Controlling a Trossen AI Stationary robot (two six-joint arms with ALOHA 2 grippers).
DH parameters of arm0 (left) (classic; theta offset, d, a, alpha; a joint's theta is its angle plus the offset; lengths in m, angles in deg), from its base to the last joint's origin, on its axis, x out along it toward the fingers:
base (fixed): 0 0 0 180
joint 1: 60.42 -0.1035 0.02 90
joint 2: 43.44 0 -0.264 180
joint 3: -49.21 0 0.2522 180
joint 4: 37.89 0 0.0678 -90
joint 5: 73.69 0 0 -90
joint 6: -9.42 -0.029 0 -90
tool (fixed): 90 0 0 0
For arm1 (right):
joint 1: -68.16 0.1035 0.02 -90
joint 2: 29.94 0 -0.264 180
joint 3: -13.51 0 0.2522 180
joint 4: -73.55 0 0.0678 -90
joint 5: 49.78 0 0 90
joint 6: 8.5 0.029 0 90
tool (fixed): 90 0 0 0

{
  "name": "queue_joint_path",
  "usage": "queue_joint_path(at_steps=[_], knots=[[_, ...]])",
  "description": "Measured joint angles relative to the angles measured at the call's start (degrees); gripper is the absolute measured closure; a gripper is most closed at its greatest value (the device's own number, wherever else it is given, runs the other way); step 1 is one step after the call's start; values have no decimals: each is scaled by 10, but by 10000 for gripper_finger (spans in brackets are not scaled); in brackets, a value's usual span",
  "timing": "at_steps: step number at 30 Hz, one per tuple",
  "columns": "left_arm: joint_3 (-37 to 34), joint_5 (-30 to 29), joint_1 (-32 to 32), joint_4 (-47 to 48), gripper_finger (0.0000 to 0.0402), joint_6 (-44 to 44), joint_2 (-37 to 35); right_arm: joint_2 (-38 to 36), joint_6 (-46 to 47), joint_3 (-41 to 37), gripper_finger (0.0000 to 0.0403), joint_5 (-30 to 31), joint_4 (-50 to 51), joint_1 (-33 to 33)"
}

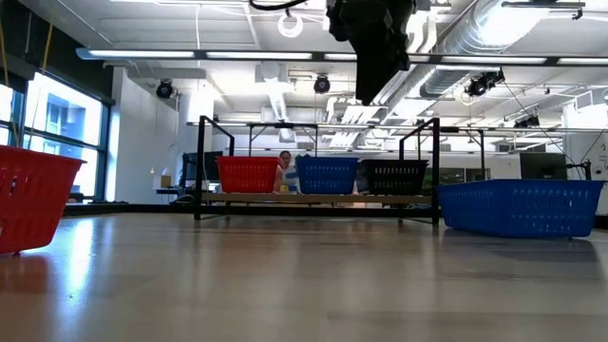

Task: Stack baskets on shelf by color
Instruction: Stack the red bin on top of the red bins on the shelf

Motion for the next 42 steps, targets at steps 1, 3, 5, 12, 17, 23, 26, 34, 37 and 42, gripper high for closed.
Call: queue_joint_path(at_steps=[1,3,5,12,17,23,26,34,37,42], knots=[[0,0,4,-4,227,4,7,0,3,0,297,0,1,2],[0,-1,12,-13,227,7,23,0,6,0,297,1,6,5],[0,-1,18,-26,227,13,36,0,13,0,297,1,7,8],[0,1,30,-38,227,34,82,0,21,0,297,2,12,12],[0,1,36,-48,227,41,107,0,21,0,297,3,21,12],[0,1,37,-45,252,49,128,0,24,0,297,10,41,19],[0,1,36,-47,295,43,129,0,32,0,297,14,54,26],[0,-13,33,-45,388,13,125,0,50,0,297,40,81,38],[0,-8,26,-44,392,-2,121,0,51,0,297,38,83,38],[0,-19,7,-41,398,-34,93,0,46,0,297,43,89,38]])
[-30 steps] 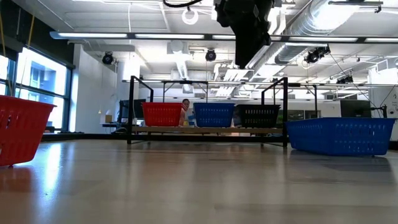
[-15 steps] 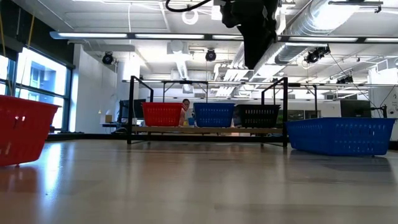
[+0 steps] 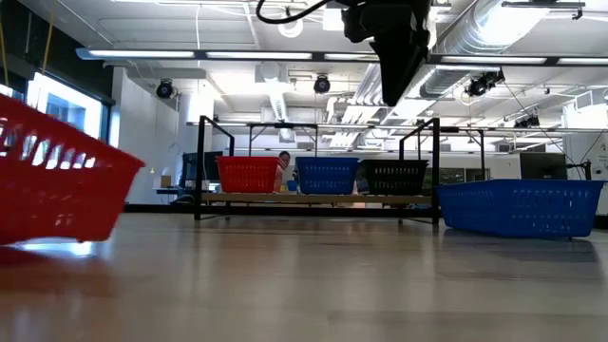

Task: Stack baskets on shelf by color
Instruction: Stack the red bin on top of the red bins on the shelf

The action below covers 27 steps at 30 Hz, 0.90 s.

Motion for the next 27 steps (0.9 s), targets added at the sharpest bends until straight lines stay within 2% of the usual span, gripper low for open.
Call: queue_joint_path(at_steps=[11,16,27], knots=[[0,-43,-90,41,401,-103,-97,-5,-10,0,297,34,20,-2],[0,-45,-143,63,401,-166,-129,-29,-7,0,297,62,20,-5],[0,-46,-284,97,401,-315,-177,-91,21,0,297,73,18,-52]])
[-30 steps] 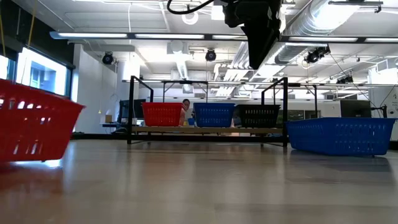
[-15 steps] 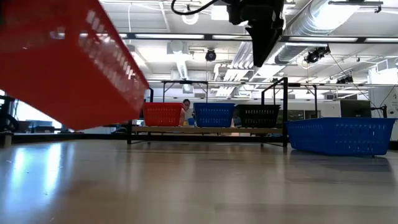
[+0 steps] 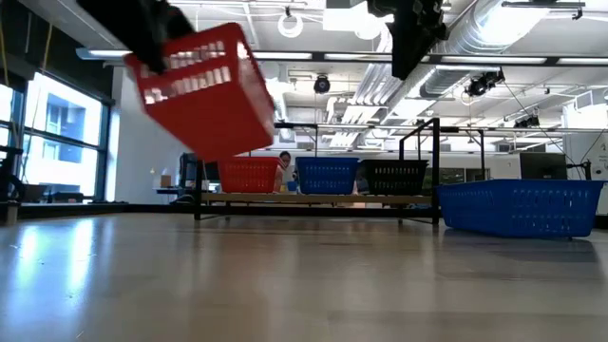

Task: Stack baskets on shelf by color
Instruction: Stack the red bin on top of the red bins on the shelf

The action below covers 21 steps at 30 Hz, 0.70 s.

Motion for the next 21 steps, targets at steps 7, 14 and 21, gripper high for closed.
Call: queue_joint_path(at_steps=[7,14,21], knots=[[15,0,-107,24,401,-112,-10,-12,-12,0,297,0,0,-37],[51,0,-216,37,401,-215,-10,-11,-32,0,297,0,0,-68],[66,-7,-321,44,401,-303,-10,-11,-42,0,297,0,-3,-89]])
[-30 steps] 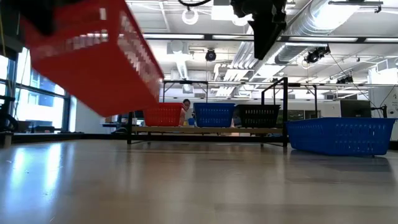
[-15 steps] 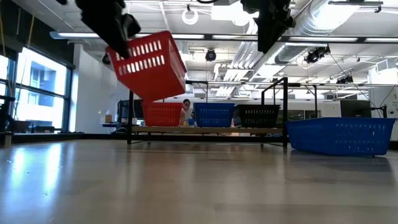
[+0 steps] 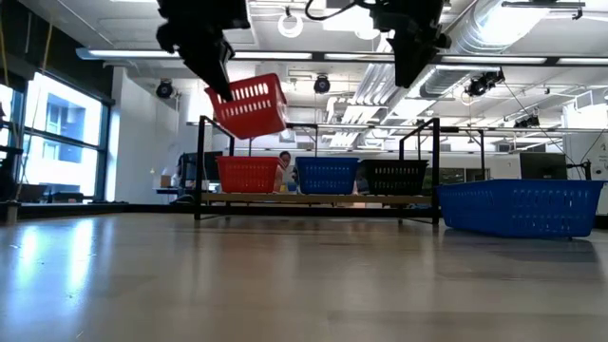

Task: Stack baskets on shelf by color
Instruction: Stack the red bin on top of the red bins on the shelf

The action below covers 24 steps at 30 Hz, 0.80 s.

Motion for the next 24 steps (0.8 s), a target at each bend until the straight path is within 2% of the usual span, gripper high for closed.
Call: queue_joint_path(at_steps=[7,11,20,24], knots=[[0,8,-90,-6,401,-72,3,0,-5,0,297,-1,-2,-12],[0,26,-120,-29,401,-93,13,0,-9,0,297,-2,-13,-15],[0,36,-133,-31,401,-119,55,0,-23,0,297,-5,-20,-15],[0,16,-137,-31,401,-131,72,0,-21,0,297,-5,-19,-15]])
